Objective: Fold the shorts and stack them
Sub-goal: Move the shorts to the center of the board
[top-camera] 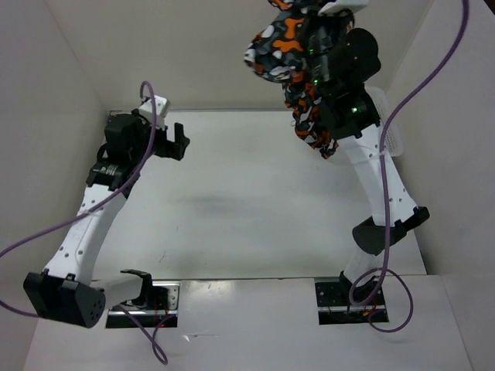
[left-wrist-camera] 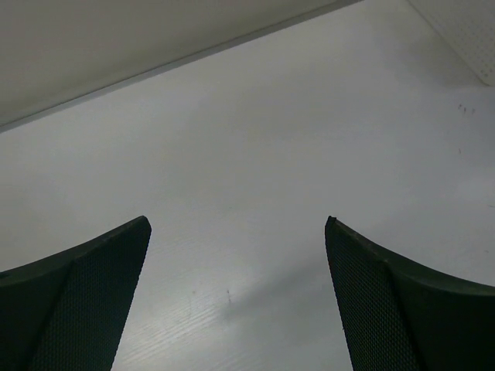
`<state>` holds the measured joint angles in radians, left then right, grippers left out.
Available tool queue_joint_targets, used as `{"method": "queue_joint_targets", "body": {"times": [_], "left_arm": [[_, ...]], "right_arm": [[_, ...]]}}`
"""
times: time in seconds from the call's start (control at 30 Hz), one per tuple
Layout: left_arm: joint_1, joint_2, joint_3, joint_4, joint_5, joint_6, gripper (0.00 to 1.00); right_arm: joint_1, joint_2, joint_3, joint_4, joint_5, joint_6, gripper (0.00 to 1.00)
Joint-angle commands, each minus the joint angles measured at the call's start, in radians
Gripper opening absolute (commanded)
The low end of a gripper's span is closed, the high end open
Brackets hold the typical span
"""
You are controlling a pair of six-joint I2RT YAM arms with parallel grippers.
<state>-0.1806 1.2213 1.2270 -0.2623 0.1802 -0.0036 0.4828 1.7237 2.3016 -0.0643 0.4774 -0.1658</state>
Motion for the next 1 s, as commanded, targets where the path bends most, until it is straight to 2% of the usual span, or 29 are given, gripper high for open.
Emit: {"method": "queue_joint_targets", "body": {"times": [0.0, 0.03, 0.1, 0.17, 0.2, 0.23, 0.27, 0.3, 0.33, 0.37, 0.43, 0.53, 0.6, 0.67, 0.73, 0.8, 0.83, 0.9, 0.93, 0.97], "left_arm": [[0.087, -0.097, -0.038, -0.015, -0.013, 0.004, 1.00], [0.110, -0.133, -0.058, -0.015, -0.001, 0.004, 1.00], [0.162, -0.167, -0.076, -0.043, 0.010, 0.004, 1.00], [0.188, -0.210, -0.101, -0.058, 0.010, 0.004, 1.00], [0.208, -0.223, -0.110, -0.074, 0.019, 0.004, 1.00], [0.208, -0.232, -0.110, -0.092, 0.019, 0.004, 1.00], [0.222, -0.244, -0.125, -0.101, 0.019, 0.004, 1.00], [0.233, -0.244, -0.135, -0.115, 0.019, 0.004, 1.00], [0.233, -0.244, -0.135, -0.139, 0.019, 0.004, 1.00], [0.242, -0.244, -0.135, -0.152, 0.019, 0.004, 1.00], [0.253, -0.212, -0.144, -0.178, 0.019, 0.004, 1.00], [0.253, -0.134, -0.144, -0.192, 0.010, 0.004, 1.00], [0.253, -0.058, -0.144, -0.201, 0.010, 0.004, 1.00], [0.253, -0.017, -0.144, -0.173, 0.022, 0.004, 1.00], [0.253, 0.015, -0.144, -0.143, 0.041, 0.004, 1.00], [0.253, 0.039, -0.144, -0.131, 0.059, 0.004, 1.00], [0.253, 0.040, -0.144, -0.120, 0.068, 0.004, 1.00], [0.230, 0.063, -0.144, -0.109, 0.068, 0.004, 1.00], [0.230, 0.063, -0.168, -0.098, 0.068, 0.004, 1.00], [0.219, 0.063, -0.181, -0.098, 0.068, 0.004, 1.00]], "right_arm": [[0.149, 0.086, 0.035, -0.011, -0.157, -0.086, 0.00], [0.205, 0.108, 0.035, -0.029, -0.157, -0.066, 0.00], [0.244, 0.193, 0.063, -0.092, -0.192, -0.022, 0.18], [0.244, 0.317, 0.109, -0.227, -0.247, 0.066, 0.53], [0.244, 0.371, 0.190, -0.280, -0.247, 0.087, 0.91], [0.244, 0.428, 0.252, -0.419, -0.273, 0.097, 0.99], [0.244, 0.564, 0.336, -0.509, -0.292, 0.113, 0.99], [0.244, 0.633, 0.554, -0.601, -0.321, 0.135, 0.99], [0.235, 0.696, 0.679, -0.781, -0.350, 0.156, 0.99], [0.215, 0.755, 0.802, -0.849, -0.397, 0.191, 0.99], [0.195, 0.712, 0.728, -0.934, -0.552, 0.221, 0.99], [0.186, 0.712, 0.821, -1.092, -0.686, 0.157, 0.99], [0.152, 0.660, 0.787, -1.134, -0.764, 0.126, 0.99], [0.143, 0.607, 0.688, -1.146, -0.773, 0.086, 0.99], [0.129, 0.495, 0.603, -1.146, -0.684, 0.086, 0.99], [0.138, 0.391, 0.396, -1.117, -0.620, 0.086, 0.99], [0.148, 0.258, 0.207, -1.106, -0.555, 0.086, 0.99], [0.227, 0.095, -0.050, -1.057, -0.484, 0.069, 0.99], [0.256, -0.094, -0.358, -1.037, -0.467, 0.051, 0.99], [0.282, -0.184, -0.508, -1.016, -0.479, 0.037, 0.99]]}}
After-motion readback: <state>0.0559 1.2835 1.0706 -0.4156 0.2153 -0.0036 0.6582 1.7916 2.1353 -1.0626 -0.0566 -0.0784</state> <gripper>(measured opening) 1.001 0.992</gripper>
